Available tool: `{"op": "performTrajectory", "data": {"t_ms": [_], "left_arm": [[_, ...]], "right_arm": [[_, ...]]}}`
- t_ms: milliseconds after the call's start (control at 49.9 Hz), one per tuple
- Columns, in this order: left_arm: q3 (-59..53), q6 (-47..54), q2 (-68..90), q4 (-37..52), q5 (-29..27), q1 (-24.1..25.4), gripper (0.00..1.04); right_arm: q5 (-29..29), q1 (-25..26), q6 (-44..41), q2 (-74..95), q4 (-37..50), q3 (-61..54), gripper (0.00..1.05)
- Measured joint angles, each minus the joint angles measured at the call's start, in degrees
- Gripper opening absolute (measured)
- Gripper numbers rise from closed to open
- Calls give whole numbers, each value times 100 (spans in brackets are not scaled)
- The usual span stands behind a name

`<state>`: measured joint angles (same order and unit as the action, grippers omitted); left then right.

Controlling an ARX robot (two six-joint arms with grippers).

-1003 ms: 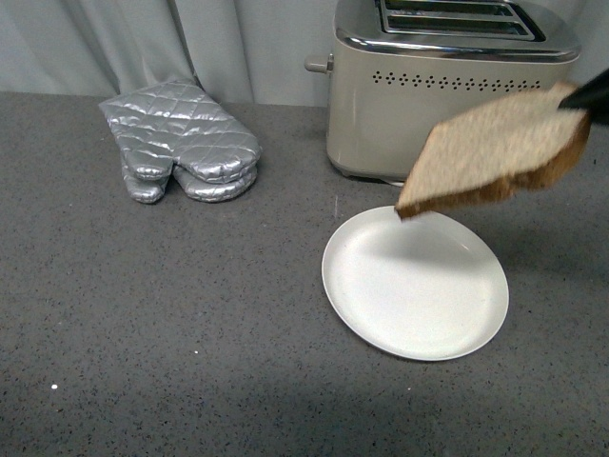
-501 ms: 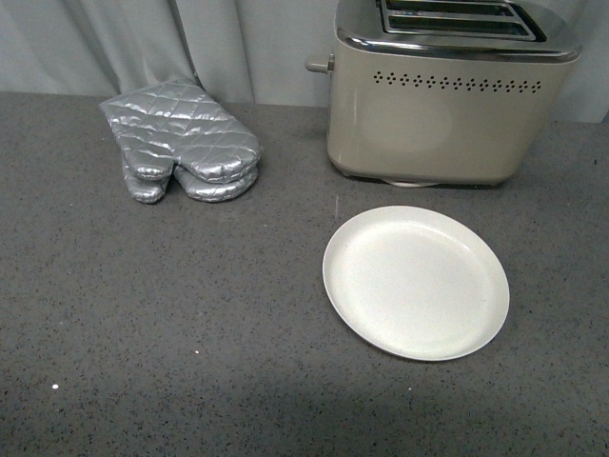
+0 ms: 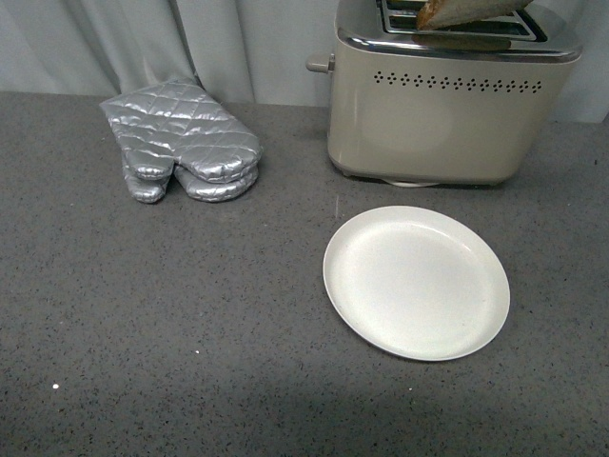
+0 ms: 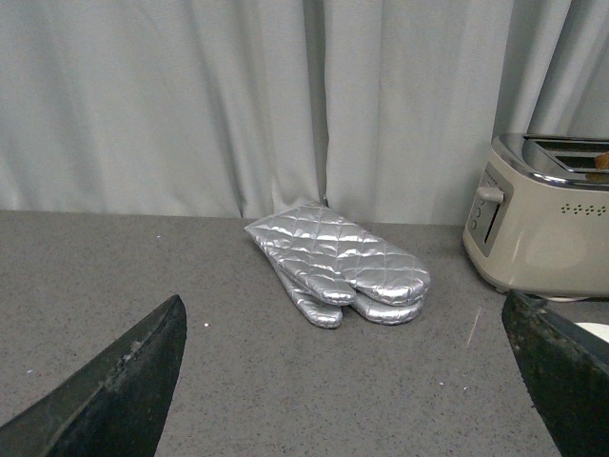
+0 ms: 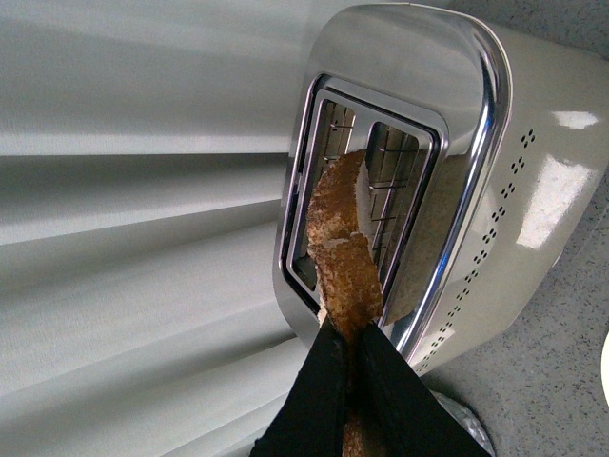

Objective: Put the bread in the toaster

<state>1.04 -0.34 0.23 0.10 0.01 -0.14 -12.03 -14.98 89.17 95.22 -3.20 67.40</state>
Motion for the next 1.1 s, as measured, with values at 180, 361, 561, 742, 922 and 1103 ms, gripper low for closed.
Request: {"op": "performTrajectory", "data": {"t_ms": [180,361,561,742,922,1103], "left_arm": [[0,0,0,0,0,0,98],[0,0,0,0,0,0,98],[0,0,0,0,0,0,98],[0,2,0,0,0,0,98],[2,2,0,0,0,0,98],[0,2,0,0,0,0,98]], "right_arm": [[2,4,138,188,-70,63,0],[2,33,319,442,-398,247,0],[46,98,190,918,-743,852,0],[83,188,-417,1460,-1051,1650,1],[-210,229,-2133,1657,-748,2074,41],[-966,133,-4546,706,592,960,78]]}}
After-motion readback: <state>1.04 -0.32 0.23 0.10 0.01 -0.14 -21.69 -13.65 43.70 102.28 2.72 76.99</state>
